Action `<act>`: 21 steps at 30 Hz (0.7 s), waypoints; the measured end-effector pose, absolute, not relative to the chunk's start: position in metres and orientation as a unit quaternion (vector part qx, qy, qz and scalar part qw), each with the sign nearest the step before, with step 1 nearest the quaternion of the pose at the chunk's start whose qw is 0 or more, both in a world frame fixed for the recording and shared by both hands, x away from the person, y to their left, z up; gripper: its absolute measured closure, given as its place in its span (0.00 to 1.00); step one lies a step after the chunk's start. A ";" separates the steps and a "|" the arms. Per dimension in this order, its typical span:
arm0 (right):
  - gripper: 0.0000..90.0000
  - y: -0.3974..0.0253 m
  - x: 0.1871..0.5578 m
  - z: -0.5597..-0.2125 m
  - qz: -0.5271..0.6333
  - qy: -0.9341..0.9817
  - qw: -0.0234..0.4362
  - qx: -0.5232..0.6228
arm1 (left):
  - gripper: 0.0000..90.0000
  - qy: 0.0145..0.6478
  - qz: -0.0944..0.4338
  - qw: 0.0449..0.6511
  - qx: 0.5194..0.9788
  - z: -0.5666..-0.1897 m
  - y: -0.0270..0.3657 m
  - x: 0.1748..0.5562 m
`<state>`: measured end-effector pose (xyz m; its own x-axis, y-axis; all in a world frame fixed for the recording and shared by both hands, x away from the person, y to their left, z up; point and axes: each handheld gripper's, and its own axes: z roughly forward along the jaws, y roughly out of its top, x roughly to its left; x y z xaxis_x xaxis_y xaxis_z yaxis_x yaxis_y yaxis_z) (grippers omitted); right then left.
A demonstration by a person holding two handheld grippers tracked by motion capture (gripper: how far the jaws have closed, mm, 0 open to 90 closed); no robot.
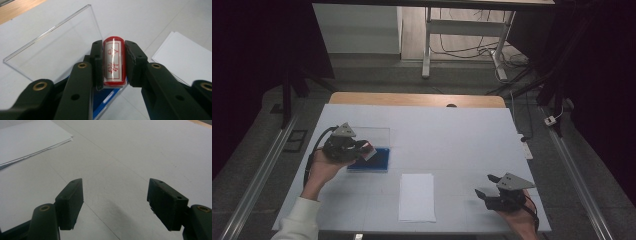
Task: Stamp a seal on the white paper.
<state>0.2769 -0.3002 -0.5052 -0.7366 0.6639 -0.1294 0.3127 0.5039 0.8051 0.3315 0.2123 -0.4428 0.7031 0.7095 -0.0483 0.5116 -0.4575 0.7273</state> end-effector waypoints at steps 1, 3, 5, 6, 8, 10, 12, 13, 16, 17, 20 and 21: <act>0.32 -0.300 0.277 -0.505 0.404 0.840 0.216 0.290 | 0.78 0.361 0.129 0.376 0.844 -0.442 0.211 0.331; 0.32 -0.299 0.276 -0.505 0.402 0.841 0.217 0.288 | 0.78 0.356 0.127 0.377 0.845 -0.441 0.209 0.330; 0.32 -0.298 0.276 -0.505 0.402 0.841 0.217 0.288 | 0.78 0.353 0.126 0.378 0.847 -0.440 0.208 0.329; 0.32 -0.298 0.276 -0.505 0.402 0.842 0.217 0.288 | 0.78 0.351 0.124 0.380 0.847 -0.439 0.207 0.328; 0.32 -0.298 0.276 -0.505 0.402 0.842 0.217 0.288 | 0.78 0.347 0.122 0.383 0.847 -0.437 0.206 0.327; 0.32 -0.299 0.276 -0.505 0.402 0.842 0.217 0.287 | 0.78 0.344 0.120 0.387 0.847 -0.436 0.205 0.325; 0.32 -0.299 0.276 -0.505 0.402 0.842 0.217 0.287 | 0.78 0.341 0.118 0.388 0.848 -0.434 0.204 0.324; 0.32 -0.299 0.276 -0.505 0.402 0.842 0.217 0.287 | 0.78 0.340 0.119 0.389 0.848 -0.434 0.203 0.323; 0.32 -0.299 0.276 -0.506 0.402 0.842 0.216 0.288 | 0.78 0.337 0.117 0.391 0.849 -0.432 0.201 0.321; 0.32 -0.299 0.276 -0.506 0.402 0.842 0.216 0.288 | 0.78 0.334 0.118 0.390 0.850 -0.431 0.200 0.321; 0.32 -0.299 0.276 -0.506 0.400 0.842 0.217 0.289 | 0.78 0.327 0.118 0.392 0.852 -0.429 0.197 0.318; 0.32 -0.299 0.276 -0.506 0.400 0.842 0.217 0.289 | 0.78 0.325 0.117 0.393 0.852 -0.429 0.195 0.318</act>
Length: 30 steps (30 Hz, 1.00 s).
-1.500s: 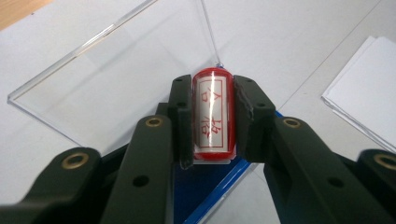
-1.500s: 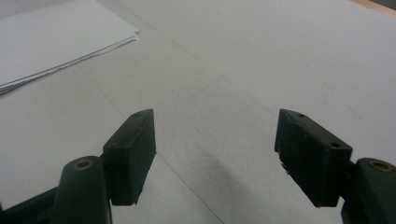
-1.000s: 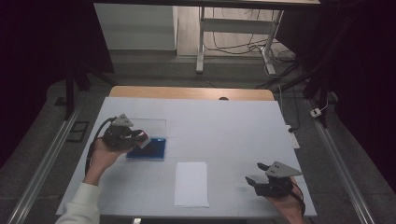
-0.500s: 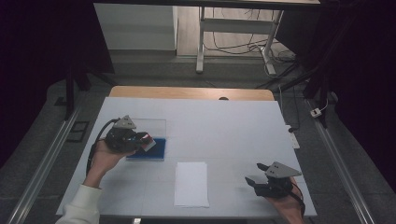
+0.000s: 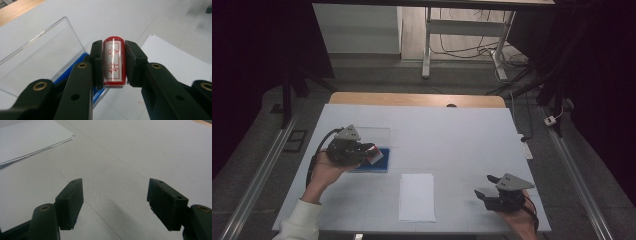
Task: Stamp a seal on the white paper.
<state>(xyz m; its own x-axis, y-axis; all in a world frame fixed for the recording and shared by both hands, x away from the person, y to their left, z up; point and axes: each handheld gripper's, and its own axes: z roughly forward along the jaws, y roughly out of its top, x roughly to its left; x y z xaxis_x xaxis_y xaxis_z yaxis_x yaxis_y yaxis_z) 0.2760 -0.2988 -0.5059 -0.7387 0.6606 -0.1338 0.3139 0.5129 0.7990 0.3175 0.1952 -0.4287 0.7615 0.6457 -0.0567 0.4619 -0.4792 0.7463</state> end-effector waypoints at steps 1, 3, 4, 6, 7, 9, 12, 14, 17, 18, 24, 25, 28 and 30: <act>0.32 -0.299 0.276 -0.506 0.403 0.841 0.216 0.289 | 0.78 0.322 0.116 0.394 0.853 -0.428 0.194 0.317; 0.32 -0.299 0.276 -0.506 0.402 0.841 0.216 0.289 | 0.78 0.317 0.113 0.395 0.855 -0.427 0.191 0.315; 0.32 -0.299 0.276 -0.506 0.402 0.841 0.216 0.290 | 0.78 0.314 0.112 0.395 0.856 -0.427 0.189 0.314; 0.32 -0.299 0.276 -0.506 0.399 0.843 0.217 0.290 | 0.78 0.311 0.109 0.394 0.858 -0.426 0.187 0.313; 0.32 -0.298 0.276 -0.506 0.400 0.843 0.216 0.289 | 0.78 0.309 0.108 0.394 0.859 -0.426 0.186 0.313; 0.32 -0.298 0.277 -0.507 0.399 0.843 0.214 0.289 | 0.78 0.305 0.106 0.394 0.861 -0.426 0.183 0.312; 0.32 -0.298 0.277 -0.507 0.398 0.844 0.213 0.288 | 0.78 0.299 0.104 0.395 0.863 -0.425 0.179 0.310; 0.32 -0.298 0.277 -0.507 0.398 0.844 0.213 0.288 | 0.78 0.295 0.104 0.395 0.864 -0.425 0.176 0.309; 0.32 -0.298 0.276 -0.507 0.399 0.844 0.214 0.288 | 0.78 0.290 0.101 0.393 0.867 -0.425 0.173 0.308; 0.33 -0.298 0.276 -0.507 0.400 0.843 0.214 0.289 | 0.78 0.287 0.099 0.393 0.868 -0.425 0.172 0.308; 0.33 -0.298 0.276 -0.507 0.399 0.844 0.212 0.289 | 0.78 0.273 0.095 0.397 0.871 -0.422 0.163 0.303; 0.33 -0.298 0.276 -0.507 0.399 0.844 0.212 0.289 | 0.78 0.270 0.094 0.397 0.872 -0.421 0.162 0.302; 0.33 -0.297 0.277 -0.508 0.399 0.844 0.212 0.289 | 0.78 0.264 0.095 0.395 0.875 -0.421 0.157 0.300; 0.32 -0.297 0.276 -0.508 0.399 0.844 0.212 0.289 | 0.78 0.261 0.093 0.394 0.876 -0.421 0.155 0.299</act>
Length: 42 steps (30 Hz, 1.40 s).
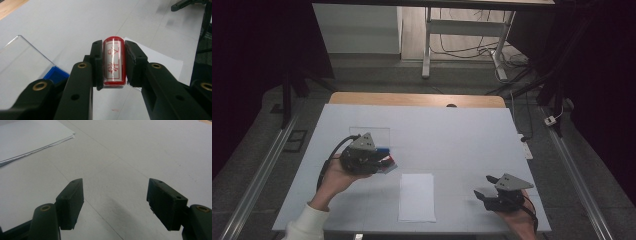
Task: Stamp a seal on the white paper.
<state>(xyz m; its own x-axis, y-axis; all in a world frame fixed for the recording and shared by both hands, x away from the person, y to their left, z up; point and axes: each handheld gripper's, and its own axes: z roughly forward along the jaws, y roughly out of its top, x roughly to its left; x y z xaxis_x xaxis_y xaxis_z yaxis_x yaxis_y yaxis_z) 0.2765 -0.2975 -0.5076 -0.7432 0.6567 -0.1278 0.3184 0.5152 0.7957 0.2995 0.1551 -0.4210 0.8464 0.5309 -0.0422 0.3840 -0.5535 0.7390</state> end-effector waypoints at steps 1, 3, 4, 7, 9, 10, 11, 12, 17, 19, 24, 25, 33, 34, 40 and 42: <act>0.32 -0.298 0.276 -0.507 0.398 0.844 0.211 0.289 | 0.78 0.261 0.093 0.394 0.876 -0.421 0.154 0.299; 0.33 -0.298 0.276 -0.508 0.398 0.844 0.212 0.289 | 0.78 0.257 0.090 0.392 0.879 -0.422 0.151 0.298; 0.32 -0.298 0.277 -0.508 0.397 0.845 0.213 0.287 | 0.78 0.255 0.088 0.392 0.880 -0.423 0.149 0.298; 0.32 -0.298 0.277 -0.508 0.397 0.845 0.213 0.287 | 0.78 0.245 0.082 0.389 0.884 -0.424 0.141 0.296; 0.33 -0.298 0.277 -0.508 0.397 0.846 0.212 0.287 | 0.78 0.239 0.078 0.389 0.886 -0.425 0.137 0.296; 0.33 -0.298 0.277 -0.508 0.397 0.845 0.212 0.288 | 0.78 0.236 0.076 0.390 0.887 -0.425 0.135 0.295; 0.33 -0.298 0.277 -0.508 0.398 0.844 0.212 0.290 | 0.78 0.234 0.074 0.390 0.888 -0.426 0.133 0.295; 0.33 -0.298 0.277 -0.508 0.397 0.844 0.212 0.290 | 0.78 0.230 0.073 0.389 0.889 -0.426 0.131 0.295; 0.33 -0.298 0.277 -0.508 0.397 0.845 0.213 0.288 | 0.78 0.223 0.064 0.384 0.894 -0.430 0.123 0.294; 0.32 -0.298 0.277 -0.508 0.396 0.846 0.214 0.287 | 0.78 0.219 0.062 0.383 0.895 -0.431 0.119 0.294; 0.33 -0.298 0.277 -0.509 0.394 0.846 0.214 0.287 | 0.78 0.210 0.057 0.375 0.901 -0.434 0.110 0.293; 0.33 -0.298 0.277 -0.509 0.393 0.846 0.215 0.288 | 0.78 0.211 0.056 0.374 0.901 -0.435 0.109 0.293; 0.32 -0.298 0.278 -0.509 0.392 0.847 0.215 0.288 | 0.78 0.195 0.050 0.362 0.910 -0.445 0.091 0.291; 0.32 -0.298 0.278 -0.509 0.391 0.847 0.215 0.287 | 0.78 0.194 0.049 0.361 0.911 -0.446 0.089 0.291; 0.32 -0.298 0.278 -0.509 0.390 0.848 0.215 0.287 | 0.78 0.188 0.044 0.349 0.917 -0.452 0.077 0.290; 0.32 -0.299 0.278 -0.509 0.391 0.848 0.214 0.287 | 0.78 0.187 0.045 0.346 0.918 -0.454 0.075 0.290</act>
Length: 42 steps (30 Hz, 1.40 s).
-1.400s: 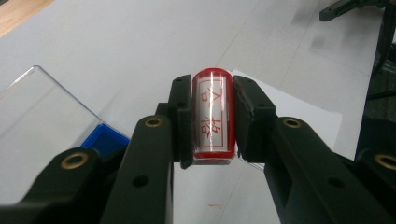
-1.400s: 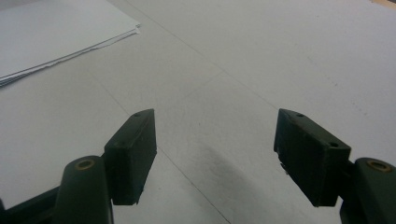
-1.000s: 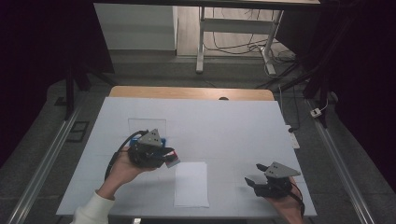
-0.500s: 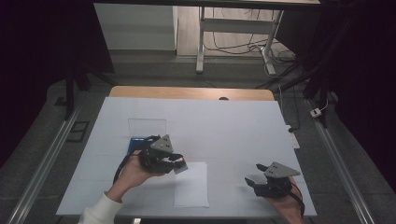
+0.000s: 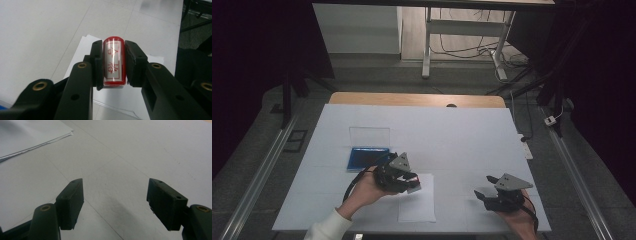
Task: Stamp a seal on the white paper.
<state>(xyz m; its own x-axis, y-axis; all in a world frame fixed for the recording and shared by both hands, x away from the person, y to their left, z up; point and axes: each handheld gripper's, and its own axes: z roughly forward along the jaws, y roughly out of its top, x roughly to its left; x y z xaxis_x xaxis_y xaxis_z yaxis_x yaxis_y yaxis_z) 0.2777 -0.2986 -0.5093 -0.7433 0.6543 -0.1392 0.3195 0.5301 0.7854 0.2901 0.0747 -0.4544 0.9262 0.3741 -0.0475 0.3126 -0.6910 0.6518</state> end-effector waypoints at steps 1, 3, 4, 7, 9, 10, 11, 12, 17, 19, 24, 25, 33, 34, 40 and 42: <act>0.32 -0.299 0.278 -0.509 0.390 0.848 0.214 0.287 | 0.78 0.187 0.045 0.344 0.919 -0.455 0.073 0.290; 0.32 -0.298 0.278 -0.509 0.390 0.849 0.214 0.286 | 0.78 0.187 0.047 0.340 0.921 -0.458 0.071 0.290; 0.33 -0.298 0.277 -0.509 0.390 0.849 0.214 0.287 | 0.78 0.187 0.046 0.338 0.921 -0.459 0.069 0.290; 0.32 -0.298 0.278 -0.509 0.389 0.849 0.214 0.287 | 0.78 0.185 0.044 0.330 0.925 -0.465 0.064 0.289; 0.33 -0.298 0.278 -0.509 0.389 0.849 0.214 0.287 | 0.78 0.183 0.043 0.324 0.927 -0.468 0.061 0.289; 0.32 -0.298 0.278 -0.509 0.389 0.849 0.214 0.287 | 0.78 0.183 0.043 0.322 0.928 -0.469 0.060 0.289; 0.32 -0.298 0.278 -0.509 0.389 0.849 0.215 0.287 | 0.78 0.183 0.044 0.320 0.929 -0.471 0.059 0.289; 0.33 -0.298 0.277 -0.509 0.389 0.848 0.214 0.288 | 0.78 0.182 0.045 0.318 0.929 -0.472 0.058 0.289; 0.33 -0.299 0.278 -0.509 0.389 0.849 0.214 0.287 | 0.78 0.181 0.048 0.310 0.932 -0.476 0.054 0.289; 0.33 -0.299 0.277 -0.509 0.389 0.849 0.214 0.287 | 0.78 0.181 0.049 0.309 0.932 -0.477 0.053 0.289; 0.32 -0.298 0.277 -0.509 0.388 0.849 0.215 0.288 | 0.78 0.178 0.049 0.304 0.934 -0.481 0.051 0.289; 0.33 -0.298 0.277 -0.509 0.388 0.849 0.215 0.288 | 0.78 0.179 0.049 0.304 0.935 -0.481 0.051 0.289; 0.33 -0.298 0.277 -0.509 0.388 0.849 0.214 0.288 | 0.78 0.179 0.055 0.301 0.935 -0.483 0.050 0.289; 0.33 -0.298 0.277 -0.509 0.388 0.849 0.214 0.287 | 0.78 0.179 0.057 0.301 0.935 -0.484 0.050 0.289; 0.33 -0.299 0.277 -0.509 0.387 0.849 0.214 0.287 | 0.78 0.182 0.058 0.299 0.935 -0.486 0.050 0.291; 0.32 -0.299 0.277 -0.510 0.388 0.849 0.214 0.287 | 0.78 0.181 0.058 0.299 0.935 -0.487 0.050 0.291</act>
<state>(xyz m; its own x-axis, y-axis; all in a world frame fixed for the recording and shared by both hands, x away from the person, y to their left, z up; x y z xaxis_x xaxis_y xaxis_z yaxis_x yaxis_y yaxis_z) 0.2775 -0.2987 -0.5096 -0.7436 0.6538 -0.1401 0.3222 0.5339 0.7817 0.2910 0.0501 -0.4870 0.9280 0.3726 0.0001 0.3036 -0.7563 0.5795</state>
